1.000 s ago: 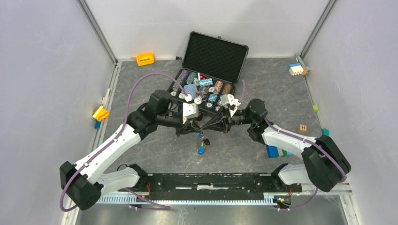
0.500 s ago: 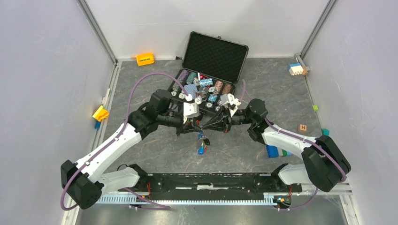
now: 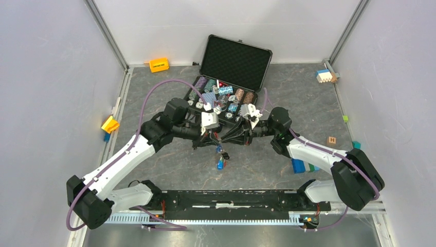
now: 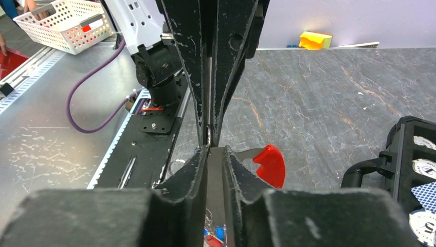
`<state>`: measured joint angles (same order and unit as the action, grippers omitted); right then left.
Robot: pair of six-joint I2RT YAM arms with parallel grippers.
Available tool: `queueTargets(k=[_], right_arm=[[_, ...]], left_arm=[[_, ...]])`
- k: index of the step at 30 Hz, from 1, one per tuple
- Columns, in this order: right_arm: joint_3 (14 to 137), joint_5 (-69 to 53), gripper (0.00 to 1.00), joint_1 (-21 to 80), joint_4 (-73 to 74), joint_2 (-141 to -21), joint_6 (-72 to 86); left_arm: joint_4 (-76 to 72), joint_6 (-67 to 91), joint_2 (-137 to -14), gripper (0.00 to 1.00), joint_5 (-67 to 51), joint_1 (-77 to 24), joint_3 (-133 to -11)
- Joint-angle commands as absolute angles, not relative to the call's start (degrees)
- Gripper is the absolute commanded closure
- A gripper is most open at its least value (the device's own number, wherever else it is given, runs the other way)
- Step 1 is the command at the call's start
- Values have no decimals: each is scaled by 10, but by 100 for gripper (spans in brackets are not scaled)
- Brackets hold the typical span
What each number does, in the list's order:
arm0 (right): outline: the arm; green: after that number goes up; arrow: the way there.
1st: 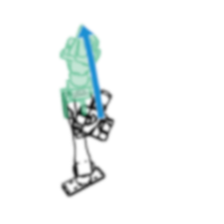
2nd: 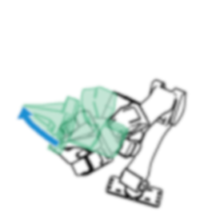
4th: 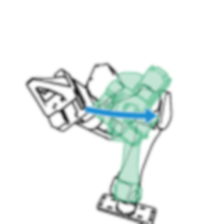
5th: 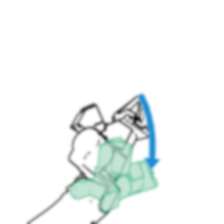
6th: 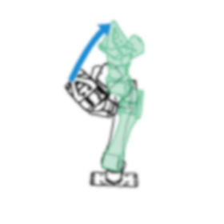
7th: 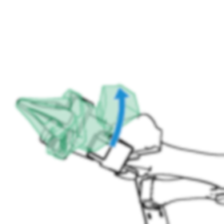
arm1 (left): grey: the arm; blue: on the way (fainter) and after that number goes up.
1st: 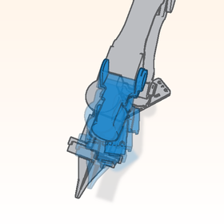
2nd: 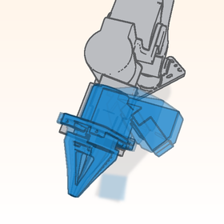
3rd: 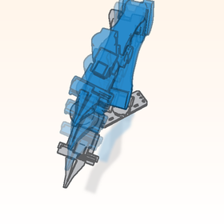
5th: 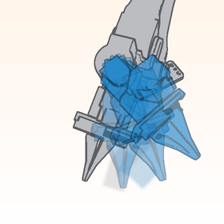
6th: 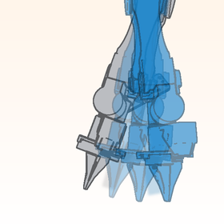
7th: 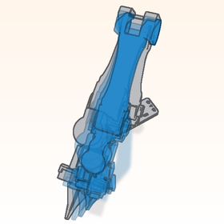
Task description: Put the keys on the keyring
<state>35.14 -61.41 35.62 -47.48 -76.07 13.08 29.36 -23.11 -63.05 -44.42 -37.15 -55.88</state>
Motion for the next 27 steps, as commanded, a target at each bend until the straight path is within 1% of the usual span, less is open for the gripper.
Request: queueTargets(k=[1,3,4,6,8,16,20,25,27], right_arm=[[388,-601,74,355,-398,-745,41],[397,-599,63,355,-362,-743,9],[400,-598,59,354,-350,-741,5],[403,-598,53,355,-336,-739,-17],[405,-602,51,355,-333,-737,-19],[399,-617,49,354,-362,-736,11],[377,-605,46,354,-425,-737,65],[355,-588,46,354,-501,-748,126],[351,-583,47,353,-508,-751,135]], left_arm=[[371,-261,-639,98,-424,-375,-623],[420,-286,-650,98,-395,-379,-648],[443,-295,-655,98,-380,-382,-658],[485,-313,-665,98,-347,-387,-682],[524,-328,-679,98,-315,-393,-708],[642,-343,-734,98,-190,-440,-812],[697,-343,-771,98,-131,-475,-861],[744,-335,-808,98,-99,-501,-911],[753,-333,-814,98,-93,-507,-923]])
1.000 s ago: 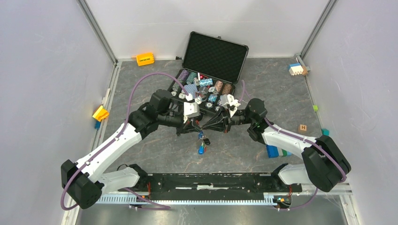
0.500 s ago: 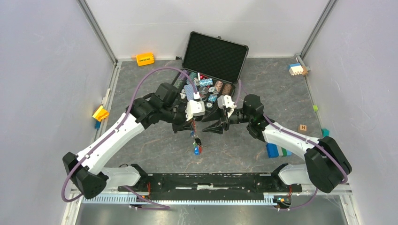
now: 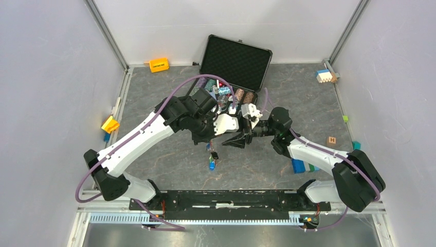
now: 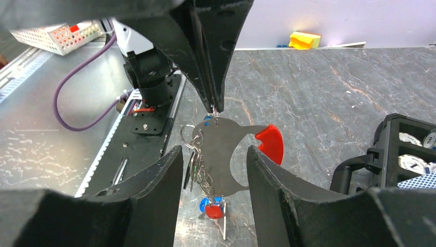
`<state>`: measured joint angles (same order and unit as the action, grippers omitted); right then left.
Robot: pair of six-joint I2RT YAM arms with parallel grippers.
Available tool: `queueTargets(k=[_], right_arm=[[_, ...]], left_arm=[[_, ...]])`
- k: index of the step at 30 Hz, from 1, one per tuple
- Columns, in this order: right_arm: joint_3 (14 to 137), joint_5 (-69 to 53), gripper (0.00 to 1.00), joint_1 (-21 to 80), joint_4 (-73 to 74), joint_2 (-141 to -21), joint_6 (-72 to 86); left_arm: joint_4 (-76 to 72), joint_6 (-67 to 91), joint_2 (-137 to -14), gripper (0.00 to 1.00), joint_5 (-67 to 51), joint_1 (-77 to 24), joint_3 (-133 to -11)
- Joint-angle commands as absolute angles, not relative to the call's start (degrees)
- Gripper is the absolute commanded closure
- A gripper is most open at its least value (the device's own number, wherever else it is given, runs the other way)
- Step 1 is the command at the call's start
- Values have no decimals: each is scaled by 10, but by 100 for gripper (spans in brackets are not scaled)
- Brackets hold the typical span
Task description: Put the keys on the keyring
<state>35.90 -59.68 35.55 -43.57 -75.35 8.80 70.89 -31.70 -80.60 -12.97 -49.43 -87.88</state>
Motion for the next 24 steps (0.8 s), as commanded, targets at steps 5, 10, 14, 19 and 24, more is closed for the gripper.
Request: queueTargets(k=[5,10,14,19,24], right_arm=[[368,-566,47,347,-421,-749,84],[414,-531,47,343,-247,-725,-69],[415,-512,41,341,-227,-710,-98],[390,-556,42,341,-317,-705,-40],[353,-583,45,342,-480,-725,92]], left_arm=[[777,-342,-825,98,-79,-515,-947],[783,-365,-822,98,-102,-516,-942],[766,-379,-812,98,-134,-517,-932],[754,-384,-817,98,-156,-517,-930],[724,-385,-806,98,-173,-517,-918]])
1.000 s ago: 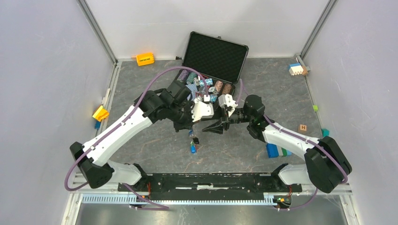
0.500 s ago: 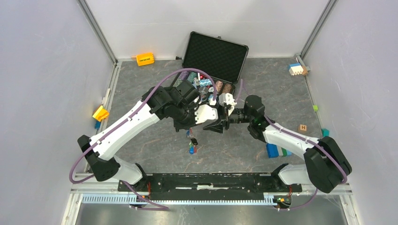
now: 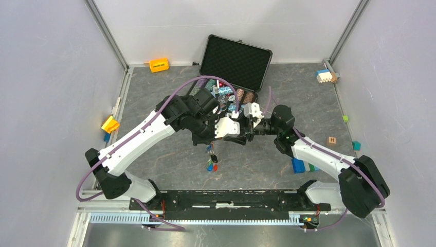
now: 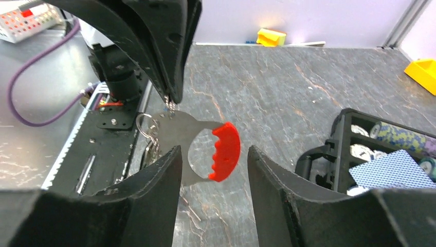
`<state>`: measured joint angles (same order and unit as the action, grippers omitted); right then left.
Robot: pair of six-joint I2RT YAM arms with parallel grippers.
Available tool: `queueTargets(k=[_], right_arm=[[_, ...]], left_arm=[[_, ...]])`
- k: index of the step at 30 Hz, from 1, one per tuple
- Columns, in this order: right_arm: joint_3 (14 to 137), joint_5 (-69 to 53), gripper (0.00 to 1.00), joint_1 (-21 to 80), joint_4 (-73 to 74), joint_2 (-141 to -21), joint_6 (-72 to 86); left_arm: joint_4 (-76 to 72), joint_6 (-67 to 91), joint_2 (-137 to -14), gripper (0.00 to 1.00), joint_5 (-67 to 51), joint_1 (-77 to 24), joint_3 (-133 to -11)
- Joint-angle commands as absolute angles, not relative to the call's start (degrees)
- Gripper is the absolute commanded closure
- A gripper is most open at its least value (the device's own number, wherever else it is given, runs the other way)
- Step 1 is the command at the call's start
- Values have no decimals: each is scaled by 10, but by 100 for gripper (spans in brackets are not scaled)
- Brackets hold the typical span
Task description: Put the keys on the keyring
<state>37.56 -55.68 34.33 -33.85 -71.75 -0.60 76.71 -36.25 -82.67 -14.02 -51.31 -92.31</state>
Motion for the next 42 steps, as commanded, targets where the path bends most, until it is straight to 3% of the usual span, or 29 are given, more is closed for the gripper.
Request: queueTargets(k=[1,9,23,34,42], right_arm=[[347,-585,46,342,-514,-732,120],[319,-590,47,366,-710,-774,274],[344,-576,61,393,-700,-809,273],[359,-568,66,396,-662,-817,250],[367,-563,77,396,-631,-817,231]], left_arm=[[719,-383,-804,98,-174,-517,-916],[688,-369,-787,98,-184,-517,-900],[685,-354,-786,98,-190,-517,-902],[685,-351,-793,98,-196,-517,-898],[685,-349,-796,98,-199,-517,-897]])
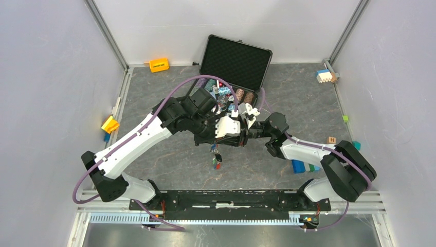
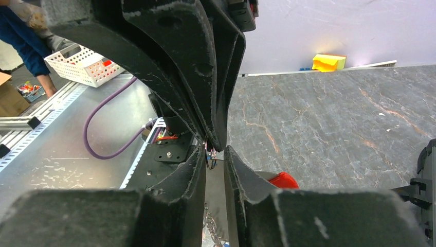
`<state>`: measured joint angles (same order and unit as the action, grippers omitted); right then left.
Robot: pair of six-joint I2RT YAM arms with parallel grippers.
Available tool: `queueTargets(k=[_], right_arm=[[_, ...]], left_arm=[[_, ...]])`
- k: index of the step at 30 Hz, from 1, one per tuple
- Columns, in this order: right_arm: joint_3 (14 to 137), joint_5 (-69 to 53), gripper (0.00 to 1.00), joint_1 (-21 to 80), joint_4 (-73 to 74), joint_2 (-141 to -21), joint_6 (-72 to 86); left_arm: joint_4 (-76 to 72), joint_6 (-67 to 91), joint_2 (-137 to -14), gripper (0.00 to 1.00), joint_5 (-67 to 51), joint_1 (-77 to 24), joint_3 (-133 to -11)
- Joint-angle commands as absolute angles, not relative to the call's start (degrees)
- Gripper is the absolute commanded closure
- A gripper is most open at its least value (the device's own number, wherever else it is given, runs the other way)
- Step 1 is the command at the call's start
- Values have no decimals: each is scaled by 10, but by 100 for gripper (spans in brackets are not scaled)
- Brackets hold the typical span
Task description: Put the keys on the keyring
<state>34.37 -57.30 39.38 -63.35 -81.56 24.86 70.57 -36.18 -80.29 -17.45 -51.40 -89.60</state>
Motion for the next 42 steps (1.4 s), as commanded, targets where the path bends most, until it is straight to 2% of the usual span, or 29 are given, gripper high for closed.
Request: queueTargets(k=[1,10,13,16,20,26,34,37,42], right_arm=[[367,-563,78,396,-631,-818,231],[369,-563,83,401,-623,-817,226],[369,-565,89,402,-624,-815,226],[367,-564,100,401,-625,-814,226],[370,-555,100,401,-600,-807,210],[419,-499,100,402,-375,-789,71],[420,-520,100,401,-376,-781,65],[409,-528,100,396,-399,-777,81],[403,-544,100,386,-437,-769,108]], left_arm=[[685,-350,-797,98,-199,-517,-896],[682,-347,-802,98,-200,-517,-890],[676,-346,-801,98,-197,-517,-887],[674,-343,-802,98,-198,-516,-887],[669,-341,-802,98,-196,-517,-884],[656,-334,-796,98,-185,-516,-873],[644,-331,-783,98,-179,-514,-864],[639,-332,-772,92,-182,-510,-859],[637,-337,-756,72,-187,-503,-853]])
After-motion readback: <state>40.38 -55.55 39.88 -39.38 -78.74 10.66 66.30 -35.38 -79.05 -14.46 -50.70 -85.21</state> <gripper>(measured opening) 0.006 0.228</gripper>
